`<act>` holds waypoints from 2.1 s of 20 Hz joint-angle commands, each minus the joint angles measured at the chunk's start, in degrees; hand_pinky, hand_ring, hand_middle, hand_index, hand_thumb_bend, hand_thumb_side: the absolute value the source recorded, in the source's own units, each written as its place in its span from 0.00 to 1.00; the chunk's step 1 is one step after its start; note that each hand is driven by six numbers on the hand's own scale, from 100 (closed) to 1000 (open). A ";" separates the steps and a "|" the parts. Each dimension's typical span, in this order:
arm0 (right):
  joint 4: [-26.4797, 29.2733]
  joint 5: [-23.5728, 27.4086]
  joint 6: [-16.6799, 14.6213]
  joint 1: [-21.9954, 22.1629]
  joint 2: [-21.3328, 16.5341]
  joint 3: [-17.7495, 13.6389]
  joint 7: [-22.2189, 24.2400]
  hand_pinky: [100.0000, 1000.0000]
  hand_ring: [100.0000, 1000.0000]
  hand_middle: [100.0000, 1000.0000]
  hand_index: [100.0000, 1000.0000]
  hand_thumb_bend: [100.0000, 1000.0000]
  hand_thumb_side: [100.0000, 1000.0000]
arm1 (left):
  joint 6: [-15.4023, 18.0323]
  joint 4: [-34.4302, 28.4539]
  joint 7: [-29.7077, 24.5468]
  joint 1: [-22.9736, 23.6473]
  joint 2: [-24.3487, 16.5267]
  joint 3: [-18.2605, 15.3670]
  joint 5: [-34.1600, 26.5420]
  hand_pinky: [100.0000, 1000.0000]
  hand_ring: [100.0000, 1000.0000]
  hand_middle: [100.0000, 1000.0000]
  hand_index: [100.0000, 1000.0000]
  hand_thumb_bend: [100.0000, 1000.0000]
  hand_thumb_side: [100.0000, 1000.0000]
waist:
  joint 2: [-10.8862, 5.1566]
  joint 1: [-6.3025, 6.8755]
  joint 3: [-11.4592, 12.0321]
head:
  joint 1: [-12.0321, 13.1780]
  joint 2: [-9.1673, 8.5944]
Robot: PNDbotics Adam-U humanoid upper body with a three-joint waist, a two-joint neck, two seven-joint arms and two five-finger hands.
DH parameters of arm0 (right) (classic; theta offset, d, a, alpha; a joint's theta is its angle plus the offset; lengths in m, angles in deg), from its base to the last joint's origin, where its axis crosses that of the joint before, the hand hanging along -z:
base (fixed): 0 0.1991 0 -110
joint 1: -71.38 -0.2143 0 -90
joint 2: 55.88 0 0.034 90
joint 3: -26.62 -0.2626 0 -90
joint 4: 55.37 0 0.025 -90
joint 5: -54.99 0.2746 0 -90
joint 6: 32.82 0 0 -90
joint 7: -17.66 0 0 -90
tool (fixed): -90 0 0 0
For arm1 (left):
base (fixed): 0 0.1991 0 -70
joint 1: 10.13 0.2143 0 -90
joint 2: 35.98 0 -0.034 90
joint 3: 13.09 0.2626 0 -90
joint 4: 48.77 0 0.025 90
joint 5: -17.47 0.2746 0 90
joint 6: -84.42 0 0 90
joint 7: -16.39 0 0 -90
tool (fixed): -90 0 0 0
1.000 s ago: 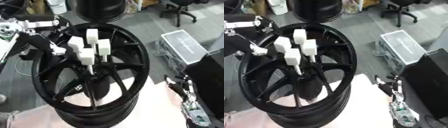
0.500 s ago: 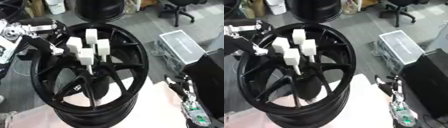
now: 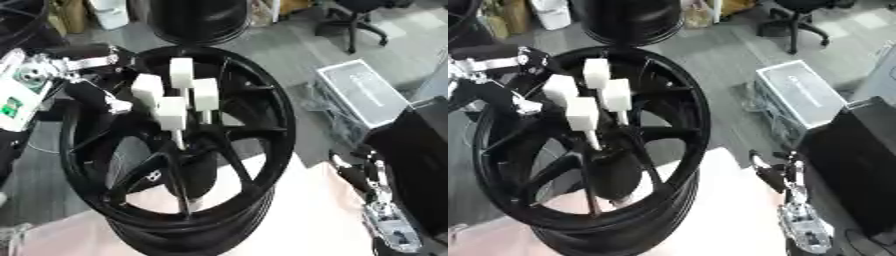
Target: Pull the pin out of the wheel hub.
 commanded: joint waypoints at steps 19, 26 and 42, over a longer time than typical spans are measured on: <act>0.52 0.27 -0.16 -0.39 -0.36 -0.24 -0.06 0.49 0.45 0.66 0.85 0.38 0.10 | -0.44 -2.12 0.65 -1.11 -0.86 -1.55 -7.92 0.07 0.14 0.32 0.45 0.08 0.25 | -0.68 -0.39 0.07 | 0.17 -0.64; 0.42 0.36 -0.19 -0.12 -0.55 -0.72 -0.45 0.49 0.45 0.66 0.85 0.38 0.10 | -2.20 -5.68 1.09 -3.67 -5.10 -5.29 -10.99 0.07 0.15 0.33 0.46 0.07 0.28 | -1.00 -0.32 0.91 | -0.42 -0.63; 0.44 0.86 -0.55 -0.11 -1.03 -2.63 -2.45 0.49 0.45 0.66 0.85 0.38 0.10 | -11.19 -6.45 6.53 10.88 -27.54 -17.72 -18.84 0.12 0.18 0.43 0.56 0.17 0.32 | -0.56 -0.26 6.05 | -3.73 -1.27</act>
